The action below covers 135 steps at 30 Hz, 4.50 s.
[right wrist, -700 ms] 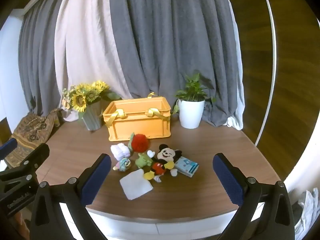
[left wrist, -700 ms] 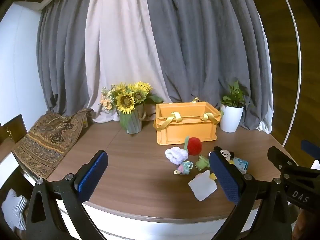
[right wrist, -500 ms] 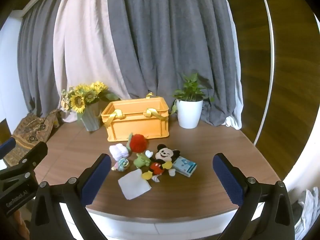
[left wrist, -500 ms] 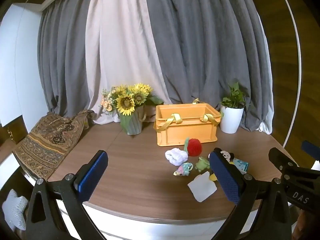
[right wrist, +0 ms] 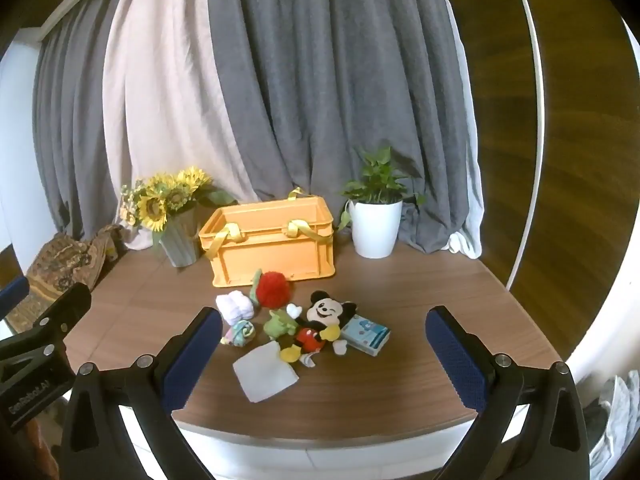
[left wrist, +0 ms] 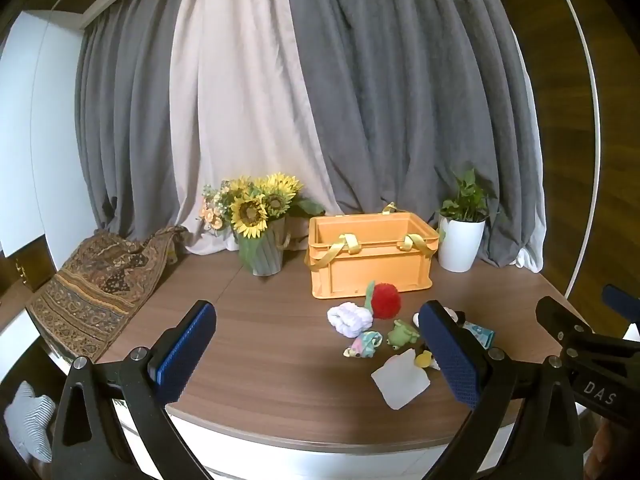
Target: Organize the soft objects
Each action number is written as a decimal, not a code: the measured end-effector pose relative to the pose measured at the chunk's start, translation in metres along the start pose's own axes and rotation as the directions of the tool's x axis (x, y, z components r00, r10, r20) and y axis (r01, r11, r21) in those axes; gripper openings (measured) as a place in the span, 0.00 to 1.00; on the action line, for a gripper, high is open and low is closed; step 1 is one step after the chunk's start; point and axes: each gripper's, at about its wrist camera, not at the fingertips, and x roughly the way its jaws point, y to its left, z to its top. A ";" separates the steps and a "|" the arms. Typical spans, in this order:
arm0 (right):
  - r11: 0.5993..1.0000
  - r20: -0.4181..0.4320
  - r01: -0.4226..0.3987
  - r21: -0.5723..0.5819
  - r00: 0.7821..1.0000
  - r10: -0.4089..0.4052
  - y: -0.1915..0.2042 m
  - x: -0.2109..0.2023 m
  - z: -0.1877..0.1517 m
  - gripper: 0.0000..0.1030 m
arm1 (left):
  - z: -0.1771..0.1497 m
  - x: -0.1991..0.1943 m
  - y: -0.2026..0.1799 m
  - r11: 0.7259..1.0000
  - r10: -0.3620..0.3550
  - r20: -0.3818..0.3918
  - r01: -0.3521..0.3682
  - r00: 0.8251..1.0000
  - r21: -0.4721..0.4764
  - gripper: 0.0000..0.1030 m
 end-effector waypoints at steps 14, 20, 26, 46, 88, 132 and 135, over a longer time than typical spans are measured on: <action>1.000 0.005 -0.003 0.005 1.000 0.003 -0.001 -0.002 0.006 1.00 | 0.005 0.002 -0.001 1.000 -0.003 0.000 0.003 1.000 -0.001 1.00; 1.000 0.006 -0.004 0.007 1.000 0.004 -0.002 -0.003 0.007 1.00 | 0.004 0.002 -0.002 1.000 -0.002 0.003 0.002 1.000 0.001 1.00; 1.000 0.005 -0.006 0.010 1.000 0.006 -0.001 -0.003 0.006 1.00 | 0.003 0.001 -0.002 1.000 -0.002 0.004 0.002 1.000 -0.001 1.00; 1.000 0.007 -0.008 0.011 1.000 0.008 -0.001 -0.003 0.006 1.00 | 0.005 0.004 -0.004 1.000 -0.005 0.005 0.005 1.000 -0.002 1.00; 0.998 -0.139 0.037 0.052 0.990 -0.029 0.014 0.078 -0.008 1.00 | -0.020 0.111 0.001 0.986 -0.128 -0.144 0.142 0.981 0.092 1.00; 0.978 -0.459 0.095 0.186 0.888 0.001 0.015 0.269 -0.069 0.77 | -0.092 0.309 -0.038 0.913 -0.316 -0.495 0.402 0.809 0.074 0.75; 0.976 -0.462 0.090 0.198 0.887 0.012 0.015 0.274 -0.070 0.77 | -0.094 0.314 -0.040 0.913 -0.322 -0.509 0.405 0.798 0.058 0.74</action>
